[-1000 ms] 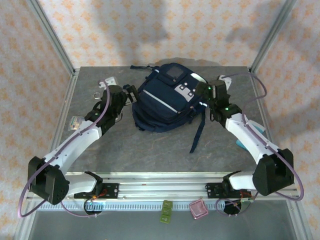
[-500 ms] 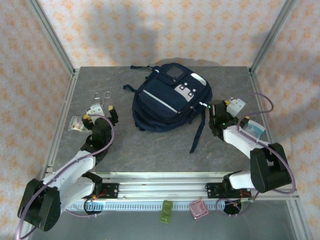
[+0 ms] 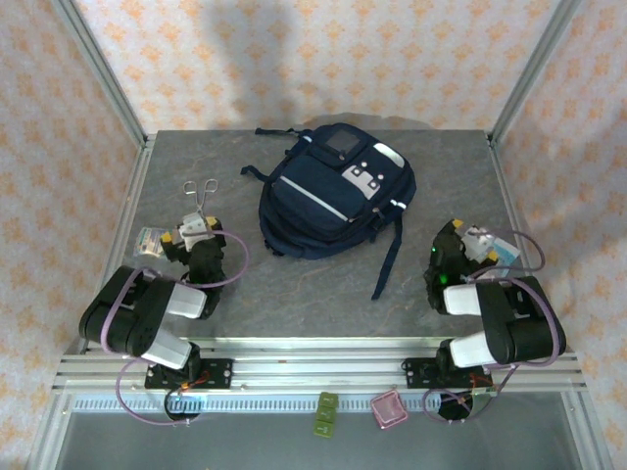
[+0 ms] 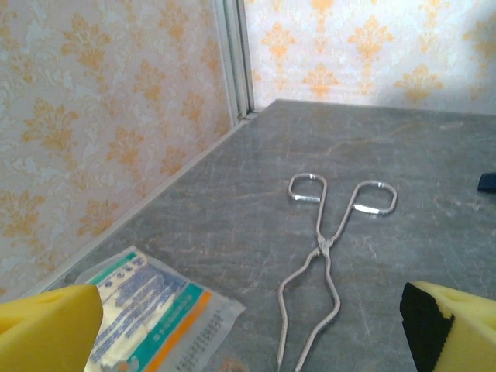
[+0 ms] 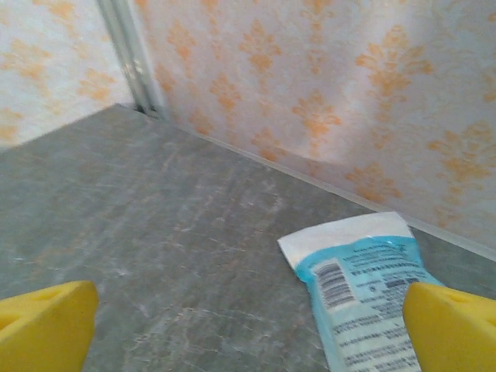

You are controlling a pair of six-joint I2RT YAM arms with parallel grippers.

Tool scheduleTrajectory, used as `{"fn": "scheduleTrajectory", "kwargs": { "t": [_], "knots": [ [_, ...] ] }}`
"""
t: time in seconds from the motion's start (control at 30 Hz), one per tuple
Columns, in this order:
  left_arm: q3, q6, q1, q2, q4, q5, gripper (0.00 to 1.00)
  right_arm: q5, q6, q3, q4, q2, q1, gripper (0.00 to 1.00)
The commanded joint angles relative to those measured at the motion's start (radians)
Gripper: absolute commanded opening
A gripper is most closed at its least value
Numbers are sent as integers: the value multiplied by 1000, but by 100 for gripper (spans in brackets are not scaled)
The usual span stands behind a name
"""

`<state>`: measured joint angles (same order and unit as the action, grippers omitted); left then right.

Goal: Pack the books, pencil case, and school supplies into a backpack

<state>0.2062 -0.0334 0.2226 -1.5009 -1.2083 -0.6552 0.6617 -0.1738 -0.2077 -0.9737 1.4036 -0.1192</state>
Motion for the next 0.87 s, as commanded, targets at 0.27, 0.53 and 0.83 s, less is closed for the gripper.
{"fn": "scheduleTrajectory", "kwargs": {
  "t": [0.27,0.53,0.83],
  "knots": [
    [-122,-9,-118,-104,-494,339,100,-475,159,-14,-236,89,55,100],
    [-29,48,-131,-38,-204,300,100,-436,175,2,-310,114,43,100],
    [-35,42,-132,-49,-235,300,100,-475,179,-9,-284,112,50,100]
  ]
}}
